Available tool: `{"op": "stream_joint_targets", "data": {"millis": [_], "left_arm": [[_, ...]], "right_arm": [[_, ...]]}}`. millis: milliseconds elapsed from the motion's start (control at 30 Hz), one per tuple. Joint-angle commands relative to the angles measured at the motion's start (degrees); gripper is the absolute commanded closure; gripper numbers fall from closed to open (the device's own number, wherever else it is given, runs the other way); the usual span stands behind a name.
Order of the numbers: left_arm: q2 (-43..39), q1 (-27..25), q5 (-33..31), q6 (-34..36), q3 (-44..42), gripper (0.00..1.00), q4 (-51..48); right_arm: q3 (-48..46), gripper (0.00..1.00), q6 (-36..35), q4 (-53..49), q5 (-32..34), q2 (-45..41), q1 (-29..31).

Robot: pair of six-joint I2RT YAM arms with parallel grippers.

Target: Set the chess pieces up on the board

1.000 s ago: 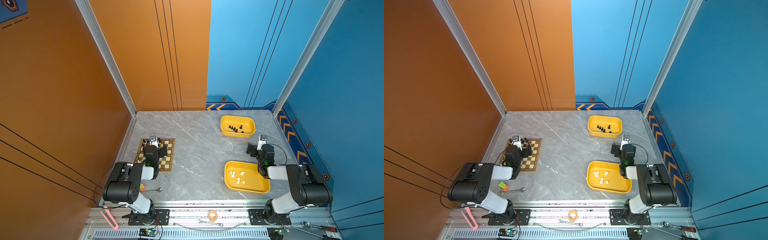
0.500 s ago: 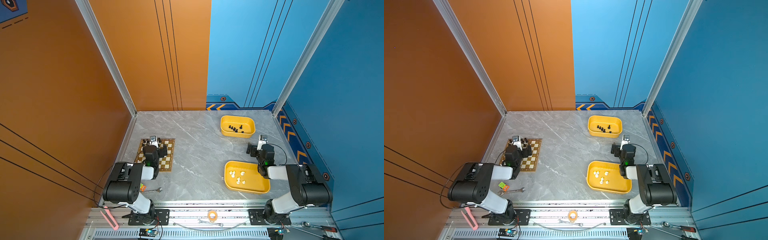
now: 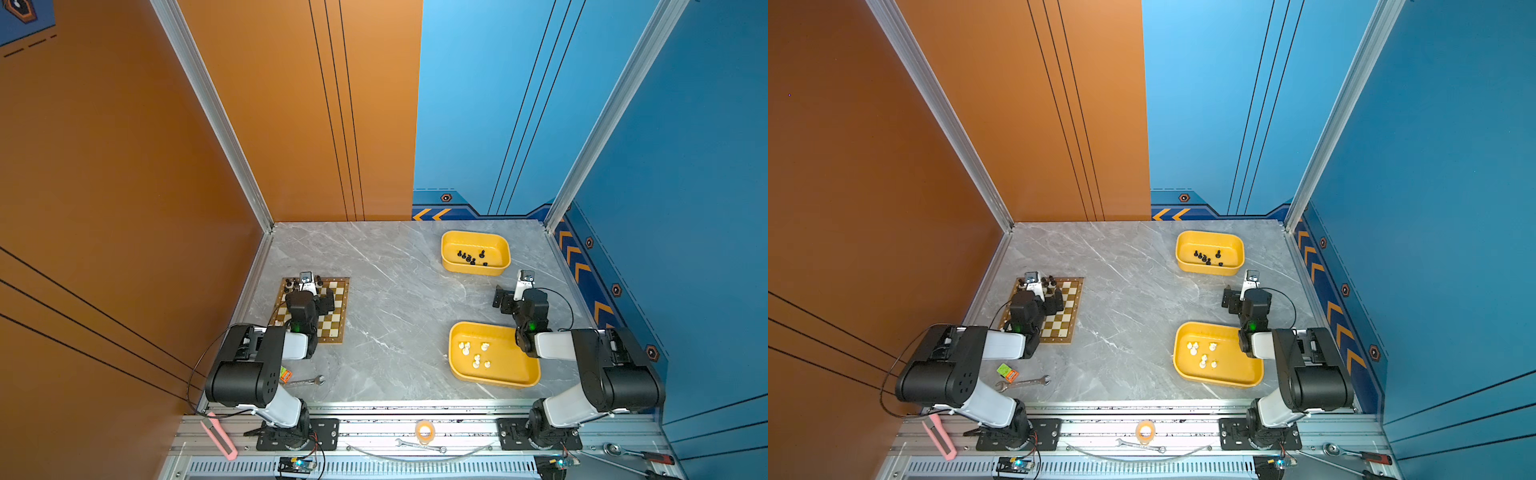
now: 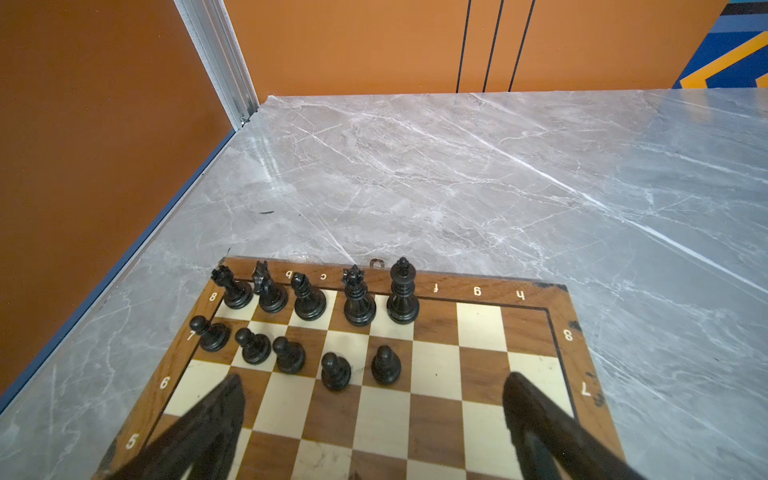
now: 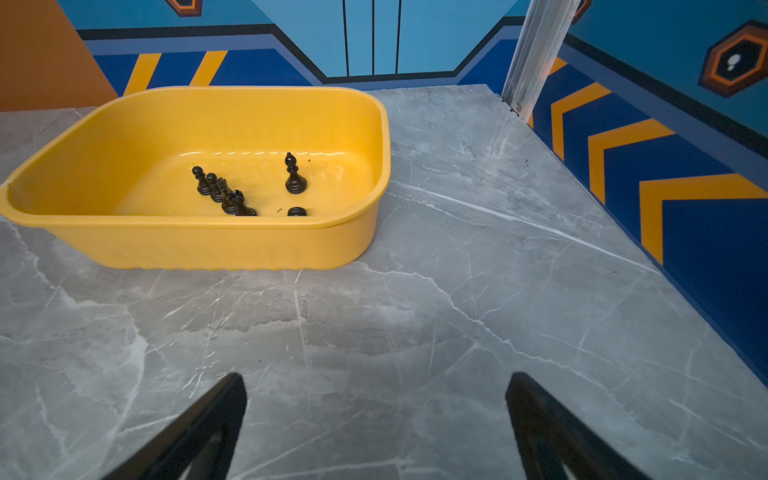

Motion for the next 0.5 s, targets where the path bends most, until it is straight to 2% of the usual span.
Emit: {"op": "stream_joint_targets", "data": {"millis": [0, 100, 200, 267, 367, 467], "left_arm": [[-1.62, -1.2, -2.06, 1.23, 0.18, 0.02, 0.4], [-6.18, -2.83, -3.72, 2.96, 0.53, 0.02, -3.6], [-14.46, -5.96, -5.8, 5.96, 3.3, 0.02, -13.8], [-20.89, -6.34, -5.09, 4.92, 6.59, 0.02, -23.07], [-26.46, -3.2, -4.09, -1.07, 17.06, 0.02, -43.94], [-26.19, 3.0, -3.43, -6.52, 26.16, 0.02, -57.1]], "right_arm": [[0.16, 0.0, -0.44, -0.68, 3.57, -3.02, 0.94], [0.34, 0.0, -0.74, -6.16, 6.36, -8.8, 1.86], [7.88, 0.0, 2.15, -29.49, 10.38, -16.34, 3.39], [12.29, 0.0, 4.05, -41.5, 13.47, -20.06, 4.62], [16.19, 0.0, 7.57, -52.44, 13.93, -25.15, 6.07], [18.12, 0.0, 8.42, -57.39, 16.42, -29.49, 9.77]]}}
